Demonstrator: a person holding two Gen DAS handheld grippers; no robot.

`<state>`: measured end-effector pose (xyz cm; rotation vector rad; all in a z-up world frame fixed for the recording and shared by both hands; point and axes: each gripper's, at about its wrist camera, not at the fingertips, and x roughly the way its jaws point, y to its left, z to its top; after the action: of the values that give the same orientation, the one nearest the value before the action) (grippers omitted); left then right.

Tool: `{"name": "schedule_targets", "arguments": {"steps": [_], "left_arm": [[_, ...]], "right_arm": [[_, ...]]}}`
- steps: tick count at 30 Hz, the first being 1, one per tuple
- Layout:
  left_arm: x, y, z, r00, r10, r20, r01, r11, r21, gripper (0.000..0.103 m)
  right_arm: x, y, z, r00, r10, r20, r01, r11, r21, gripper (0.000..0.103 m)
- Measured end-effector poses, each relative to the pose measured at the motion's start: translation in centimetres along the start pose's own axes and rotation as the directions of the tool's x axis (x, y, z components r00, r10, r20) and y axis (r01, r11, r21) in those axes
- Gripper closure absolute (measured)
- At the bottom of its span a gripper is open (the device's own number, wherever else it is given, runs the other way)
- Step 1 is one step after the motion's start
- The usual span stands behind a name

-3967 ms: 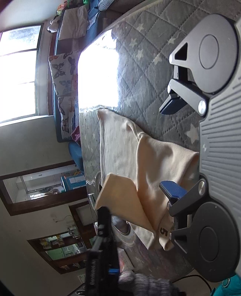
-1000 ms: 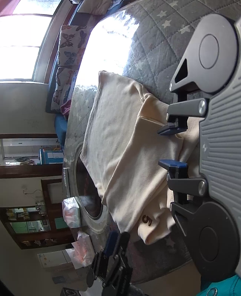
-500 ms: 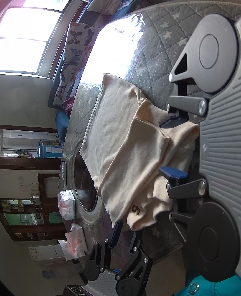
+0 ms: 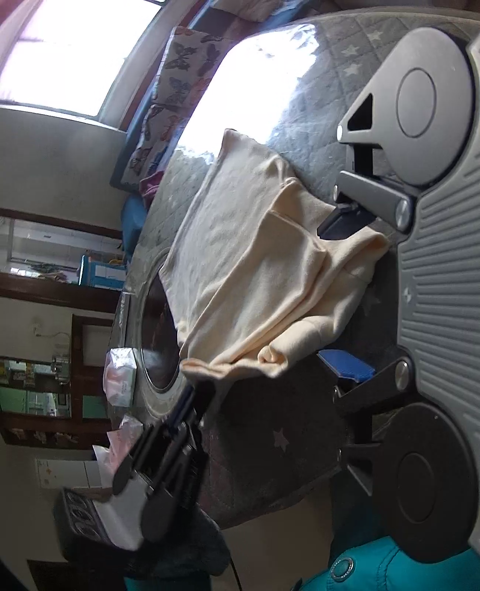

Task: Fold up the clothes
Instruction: 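Grasp the hem with the right gripper while the left gripper lifts it toward the collar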

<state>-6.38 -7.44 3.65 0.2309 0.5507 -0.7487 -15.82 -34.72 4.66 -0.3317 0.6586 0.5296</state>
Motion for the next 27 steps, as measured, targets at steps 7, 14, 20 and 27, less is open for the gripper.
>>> {"name": "schedule_targets", "arguments": {"steps": [7,14,20,27], "left_arm": [[1.3,1.4,1.0,0.999,-0.029,-0.022,0.027,0.997,-0.068,0.094],[1.3,1.9,0.3,0.998,-0.045,-0.035,0.043,0.997,-0.068,0.090],[-0.6,1.2,-1.0,0.999,-0.052,-0.013,0.052,0.999,-0.005,0.083],[-1.9,0.2,-2.9,1.000,-0.001,-0.017,0.003,0.996,0.088,0.065]], "right_arm": [[2.3,0.6,0.8,1.000,0.010,0.010,-0.009,0.997,-0.072,0.041],[4.1,-0.1,1.9,0.999,0.048,-0.013,-0.048,0.998,-0.048,0.072],[4.1,-2.4,3.1,0.996,0.092,-0.005,-0.091,0.991,0.094,0.086],[4.1,-2.9,3.8,0.996,0.085,0.008,-0.086,0.990,0.110,0.088]]}}
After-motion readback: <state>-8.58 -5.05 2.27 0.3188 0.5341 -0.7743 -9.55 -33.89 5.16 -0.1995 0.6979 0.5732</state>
